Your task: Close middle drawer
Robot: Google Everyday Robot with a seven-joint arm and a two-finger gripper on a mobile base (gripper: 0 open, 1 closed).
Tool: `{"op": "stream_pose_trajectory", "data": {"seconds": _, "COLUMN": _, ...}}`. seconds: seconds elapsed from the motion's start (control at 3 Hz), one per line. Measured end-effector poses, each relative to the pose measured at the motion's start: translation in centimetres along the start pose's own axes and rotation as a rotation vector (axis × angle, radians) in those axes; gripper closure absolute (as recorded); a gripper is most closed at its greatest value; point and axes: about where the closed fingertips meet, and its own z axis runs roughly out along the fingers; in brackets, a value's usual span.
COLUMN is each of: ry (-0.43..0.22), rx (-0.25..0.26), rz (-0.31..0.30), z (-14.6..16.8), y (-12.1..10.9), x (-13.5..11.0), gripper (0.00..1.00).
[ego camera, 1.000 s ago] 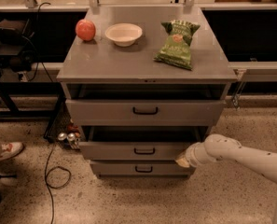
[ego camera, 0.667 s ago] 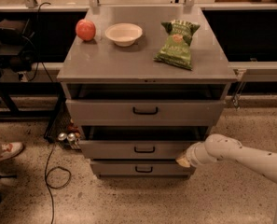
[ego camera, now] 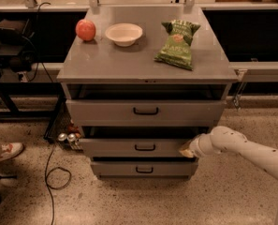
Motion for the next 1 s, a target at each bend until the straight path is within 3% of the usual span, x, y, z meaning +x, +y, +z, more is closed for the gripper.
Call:
{"op": "stream_pose_trajectory", "data": {"seconds": 0.33, "ry": -0.017, "rx": 0.023, "rz": -0.005, "z": -1.3, "y": 0.0, "x": 0.0, "gripper": 1.0}}
{"op": "stream_pose_trajectory", "data": {"seconds": 0.67, "ry": 0.002, "rx": 0.055, "rz": 0.028, "z": -3.1, "y": 0.8, "x": 1.8, "gripper": 1.0}}
{"op": "stream_pose_trajectory", "data": {"seconds": 1.0, "ry": 0.01, "rx": 0.097, "rz": 0.103, "z": -6.8, "y": 2.4, "x": 4.5, "gripper": 1.0}}
